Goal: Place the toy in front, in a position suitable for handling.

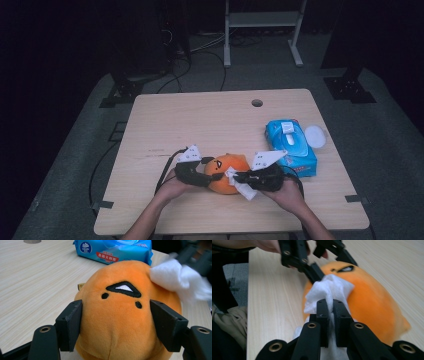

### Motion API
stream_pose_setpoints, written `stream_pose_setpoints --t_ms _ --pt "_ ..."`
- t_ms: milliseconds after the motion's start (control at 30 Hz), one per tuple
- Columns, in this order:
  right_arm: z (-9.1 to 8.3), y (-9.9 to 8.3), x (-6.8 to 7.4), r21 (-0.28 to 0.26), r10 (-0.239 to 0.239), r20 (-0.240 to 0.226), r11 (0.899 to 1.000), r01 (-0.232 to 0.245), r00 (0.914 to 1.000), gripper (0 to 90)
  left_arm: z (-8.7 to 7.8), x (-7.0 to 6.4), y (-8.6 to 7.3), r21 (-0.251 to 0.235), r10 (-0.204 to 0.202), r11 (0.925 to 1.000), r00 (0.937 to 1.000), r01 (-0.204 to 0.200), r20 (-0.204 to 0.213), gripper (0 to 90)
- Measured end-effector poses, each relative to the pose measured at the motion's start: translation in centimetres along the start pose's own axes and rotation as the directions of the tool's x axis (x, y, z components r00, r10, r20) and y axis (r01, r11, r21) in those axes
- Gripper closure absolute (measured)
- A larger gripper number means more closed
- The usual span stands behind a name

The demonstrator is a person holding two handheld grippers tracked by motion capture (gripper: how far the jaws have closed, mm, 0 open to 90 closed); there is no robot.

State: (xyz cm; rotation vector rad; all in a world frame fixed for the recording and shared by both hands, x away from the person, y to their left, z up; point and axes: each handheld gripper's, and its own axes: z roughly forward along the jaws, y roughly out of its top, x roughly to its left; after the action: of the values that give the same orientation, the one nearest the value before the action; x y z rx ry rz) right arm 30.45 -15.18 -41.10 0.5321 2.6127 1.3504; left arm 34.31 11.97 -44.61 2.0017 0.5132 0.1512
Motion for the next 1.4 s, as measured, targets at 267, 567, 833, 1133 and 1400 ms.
stream_pose_setpoints --t_ms 267,567,833,1133,1400 --pt "-2.3 -2.1 -2.7 -0.012 0.094 0.1 0.996 -0.093 0.9906 83.6 0.1 0.0 0.0 0.0 0.002 1.0 1.0 -0.002 0.0 29.1" --pt "-0.7 -0.5 -1.0 -0.029 0.041 0.018 0.999 -0.041 0.999 83.5 0.2 0.0 -0.1 -0.001 0.014 0.9999 0.9999 -0.014 0.008 28.6" --pt "-1.8 -2.2 -3.2 -0.03 0.137 0.066 0.99 -0.136 0.9883 83.5 0.2 -0.2 0.0 0.004 0.019 0.9998 0.9998 -0.019 0.007 28.4" --pt "-0.6 -1.2 -1.9 -0.025 0.097 0.023 0.995 -0.097 0.995 83.6 -0.2 -0.3 0.6 0.012 0.023 0.9997 0.9994 -0.023 0.026 19.3" --pt "-1.3 -1.9 -2.8 -0.028 0.141 0.052 0.99 -0.14 0.9886 83.6 -0.8 -0.9 0.9 0.044 0.075 0.996 0.9961 -0.077 0.046 22.3"
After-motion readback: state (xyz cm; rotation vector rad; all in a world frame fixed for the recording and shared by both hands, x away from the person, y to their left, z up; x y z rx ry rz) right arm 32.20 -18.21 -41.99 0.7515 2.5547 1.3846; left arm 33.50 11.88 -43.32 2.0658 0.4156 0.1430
